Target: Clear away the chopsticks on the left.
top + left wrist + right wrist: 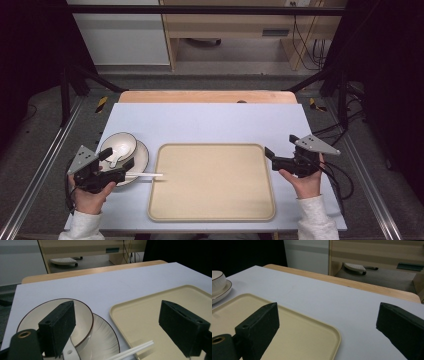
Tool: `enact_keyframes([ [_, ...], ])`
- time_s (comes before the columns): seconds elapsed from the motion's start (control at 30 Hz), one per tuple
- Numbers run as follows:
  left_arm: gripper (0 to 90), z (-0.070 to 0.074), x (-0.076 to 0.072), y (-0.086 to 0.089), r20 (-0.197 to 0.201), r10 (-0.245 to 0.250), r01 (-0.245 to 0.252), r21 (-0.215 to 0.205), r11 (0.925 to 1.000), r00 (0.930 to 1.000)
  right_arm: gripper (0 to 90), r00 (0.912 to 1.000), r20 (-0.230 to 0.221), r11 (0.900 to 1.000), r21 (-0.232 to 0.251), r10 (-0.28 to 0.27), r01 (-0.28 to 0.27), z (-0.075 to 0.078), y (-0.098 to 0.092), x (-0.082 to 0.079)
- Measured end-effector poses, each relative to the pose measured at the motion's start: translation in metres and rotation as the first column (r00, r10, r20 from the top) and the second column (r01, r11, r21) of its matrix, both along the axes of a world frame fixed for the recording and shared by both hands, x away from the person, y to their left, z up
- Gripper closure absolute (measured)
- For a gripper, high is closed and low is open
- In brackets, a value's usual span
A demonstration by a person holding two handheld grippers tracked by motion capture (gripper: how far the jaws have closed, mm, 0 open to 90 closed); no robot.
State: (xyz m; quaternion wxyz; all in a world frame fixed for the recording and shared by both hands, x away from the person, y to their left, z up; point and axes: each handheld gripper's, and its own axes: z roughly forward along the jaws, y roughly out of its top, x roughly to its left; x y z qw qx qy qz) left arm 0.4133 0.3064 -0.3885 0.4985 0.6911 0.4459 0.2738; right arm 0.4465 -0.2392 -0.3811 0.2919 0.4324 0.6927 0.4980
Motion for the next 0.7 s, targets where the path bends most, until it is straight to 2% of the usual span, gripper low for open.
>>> enact_keyframes([
  [0.17,13.8,-0.001,-0.006,0.009,-0.007,0.001,-0.001,0.0,1.0,1.0,5.0,1.0,0.005,1.0,0.001,-0.003,0.003,0.001,-0.001,-0.003],
  [0.37,12.9,-0.008,-0.012,0.016,-0.031,-0.008,0.009,0.029,0.9996,0.9995,5.0,1.0,-0.005,1.0,-0.018,-0.004,0.004,-0.001,0.001,-0.004],
  [0.5,12.6,-0.012,-0.018,0.023,-0.046,-0.014,0.015,0.032,0.9994,0.9988,4.9,0.9999,-0.016,1.0,-0.027,0.003,-0.003,-0.002,0.003,-0.003],
  [0.7,12.6,-0.015,-0.027,0.03,-0.055,-0.027,0.03,0.046,0.9985,0.9981,4.8,0.9998,-0.02,1.0,-0.022,0.008,-0.008,-0.003,0.005,-0.004],
])
